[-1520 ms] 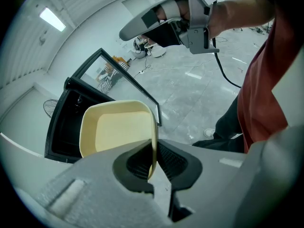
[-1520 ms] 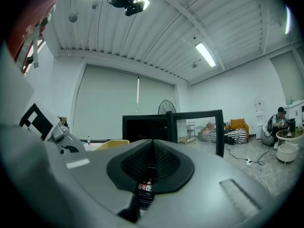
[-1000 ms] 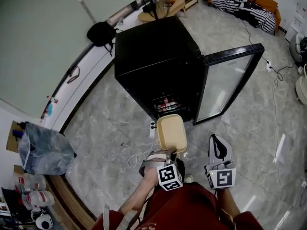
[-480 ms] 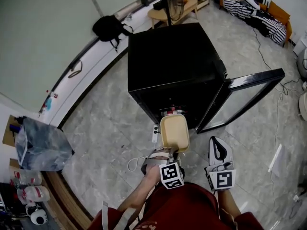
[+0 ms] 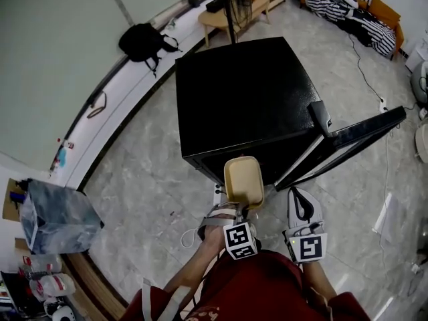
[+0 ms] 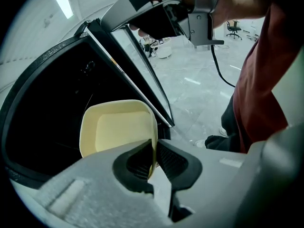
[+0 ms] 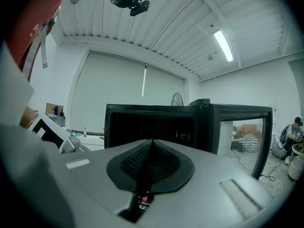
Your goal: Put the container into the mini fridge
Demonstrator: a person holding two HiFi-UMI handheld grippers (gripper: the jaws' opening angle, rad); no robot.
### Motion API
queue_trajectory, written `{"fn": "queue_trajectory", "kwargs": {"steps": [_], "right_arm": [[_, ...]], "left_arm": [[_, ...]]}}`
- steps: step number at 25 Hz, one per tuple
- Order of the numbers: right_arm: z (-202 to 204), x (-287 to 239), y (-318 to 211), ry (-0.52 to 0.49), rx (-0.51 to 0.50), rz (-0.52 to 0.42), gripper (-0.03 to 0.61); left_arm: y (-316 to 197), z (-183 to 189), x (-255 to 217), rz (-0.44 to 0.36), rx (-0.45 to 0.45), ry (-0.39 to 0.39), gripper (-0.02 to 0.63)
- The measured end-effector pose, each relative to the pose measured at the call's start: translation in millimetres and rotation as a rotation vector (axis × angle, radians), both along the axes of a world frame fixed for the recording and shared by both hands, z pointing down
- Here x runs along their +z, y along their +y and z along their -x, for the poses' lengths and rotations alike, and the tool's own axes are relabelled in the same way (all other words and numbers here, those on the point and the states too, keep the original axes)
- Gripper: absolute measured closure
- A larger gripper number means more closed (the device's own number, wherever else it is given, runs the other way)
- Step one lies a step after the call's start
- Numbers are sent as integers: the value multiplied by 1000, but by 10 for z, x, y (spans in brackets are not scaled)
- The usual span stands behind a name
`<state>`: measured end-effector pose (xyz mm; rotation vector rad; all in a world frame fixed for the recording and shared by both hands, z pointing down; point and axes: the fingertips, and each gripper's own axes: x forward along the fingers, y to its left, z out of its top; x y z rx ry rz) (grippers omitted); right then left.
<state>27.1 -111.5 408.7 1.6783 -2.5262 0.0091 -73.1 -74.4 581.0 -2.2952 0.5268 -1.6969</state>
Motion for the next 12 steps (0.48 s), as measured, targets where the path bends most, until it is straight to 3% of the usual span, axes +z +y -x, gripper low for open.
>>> {"fn": "queue_trajectory", "kwargs": {"steps": [7,12], "right_arm": [[28,112,-60,68,58,22,578],[91,179,-69,37,62,13,578]], "left_arm": [[-187,49,133,4,39,14,588],[-253,89,314,22,48,-1,588]]}}
